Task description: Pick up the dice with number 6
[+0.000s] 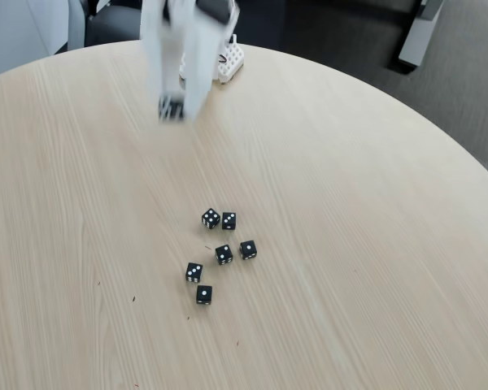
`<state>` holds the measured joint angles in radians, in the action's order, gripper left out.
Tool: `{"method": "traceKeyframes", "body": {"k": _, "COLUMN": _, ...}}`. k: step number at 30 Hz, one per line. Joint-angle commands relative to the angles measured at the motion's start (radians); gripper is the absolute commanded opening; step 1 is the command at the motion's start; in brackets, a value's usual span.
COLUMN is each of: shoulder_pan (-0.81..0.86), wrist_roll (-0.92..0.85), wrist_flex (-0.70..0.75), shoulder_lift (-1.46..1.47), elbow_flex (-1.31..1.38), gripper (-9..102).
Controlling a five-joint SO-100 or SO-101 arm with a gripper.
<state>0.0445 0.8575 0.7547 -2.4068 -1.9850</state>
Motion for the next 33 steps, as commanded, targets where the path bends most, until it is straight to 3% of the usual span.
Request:
{"method": "traceKeyframes", "body": {"k": 1, "shoulder_pan": -0.057, "wrist_roll": -0.063, "wrist_flex": 0.003, "shoulder_lift": -0.117, "elbow_flex": 0.003, "gripper": 0}}
{"method": "traceKeyframes", "body": {"k": 7, "shoulder_pan": -0.083, "wrist_roll": -0.193, "wrist_flex": 0.003, "shoulder_lift": -0.298, "elbow_flex": -0.114, "gripper": 0}}
{"method": "traceKeyframes", "body": {"k": 17, "shoulder_pan": -0.083, "wrist_roll": -0.443, "wrist_flex": 0.003, "shoulder_lift": -0.655, "elbow_flex": -0.58, "gripper": 0}}
{"method": "traceKeyframes", "body": {"k": 27, "shoulder_pan": -0.083, "wrist_roll": -0.767, "wrist_flex": 0.002, "shoulder_lift": -0.698, "elbow_flex": -0.988, "gripper": 0}}
{"method": "traceKeyframes", "body": {"k": 33, "shoulder_pan": -0.084, "wrist_roll": -0.738, "wrist_flex": 0.005, "shoulder_lift": -0.698, "elbow_flex": -1.028, "gripper": 0}}
